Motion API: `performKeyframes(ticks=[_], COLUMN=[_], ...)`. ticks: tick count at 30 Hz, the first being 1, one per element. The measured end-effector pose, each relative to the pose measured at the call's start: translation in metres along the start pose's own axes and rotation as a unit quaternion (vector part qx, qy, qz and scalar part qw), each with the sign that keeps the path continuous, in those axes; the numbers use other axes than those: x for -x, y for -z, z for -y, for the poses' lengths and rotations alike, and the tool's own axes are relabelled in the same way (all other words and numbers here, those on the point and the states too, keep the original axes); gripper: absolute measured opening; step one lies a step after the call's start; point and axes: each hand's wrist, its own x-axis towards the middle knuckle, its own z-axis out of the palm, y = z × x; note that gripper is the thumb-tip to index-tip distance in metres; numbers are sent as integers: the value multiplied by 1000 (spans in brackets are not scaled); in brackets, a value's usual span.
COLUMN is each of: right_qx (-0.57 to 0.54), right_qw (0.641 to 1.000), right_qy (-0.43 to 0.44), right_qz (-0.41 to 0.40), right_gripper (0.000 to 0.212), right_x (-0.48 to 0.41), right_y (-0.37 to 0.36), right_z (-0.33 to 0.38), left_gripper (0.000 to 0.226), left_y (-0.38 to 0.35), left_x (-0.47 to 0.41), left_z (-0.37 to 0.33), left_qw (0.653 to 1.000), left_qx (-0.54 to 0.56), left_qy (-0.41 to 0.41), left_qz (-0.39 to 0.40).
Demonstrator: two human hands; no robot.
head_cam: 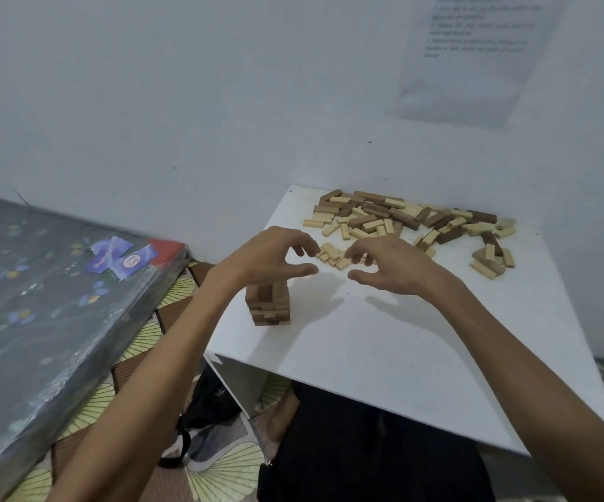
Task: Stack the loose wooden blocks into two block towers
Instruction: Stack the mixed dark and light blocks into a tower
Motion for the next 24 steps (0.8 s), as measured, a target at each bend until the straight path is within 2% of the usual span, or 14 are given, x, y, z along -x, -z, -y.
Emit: performKeyframes(ticks=[4, 9, 14, 18, 24], right_qx=[39, 48, 55, 102, 169], right_qw=[997, 992, 982, 974, 962], right_qy=[-63, -114, -178, -195, -209], right_qz=[31, 18, -26, -59, -48], right_gripper=[30, 22, 18, 22, 13], right_x=[-6, -30, -62, -92, -114], right_y=[14, 26, 28, 21, 0], right_z=[-43, -94, -135, -167, -195], left_gripper=[33, 34, 23, 36, 34], left_y=[-13, -37, -60, -78, -99], left_x=[-57, -130, -193, -227, -250], left_z=[-26, -40, -25, -8, 11], left_qw=[995, 990, 985, 981, 976], left_qx=[-46, -81, -126, -136, -125], left_qy=[28, 57, 105, 140, 175], left_qz=[78, 105, 47, 2, -42])
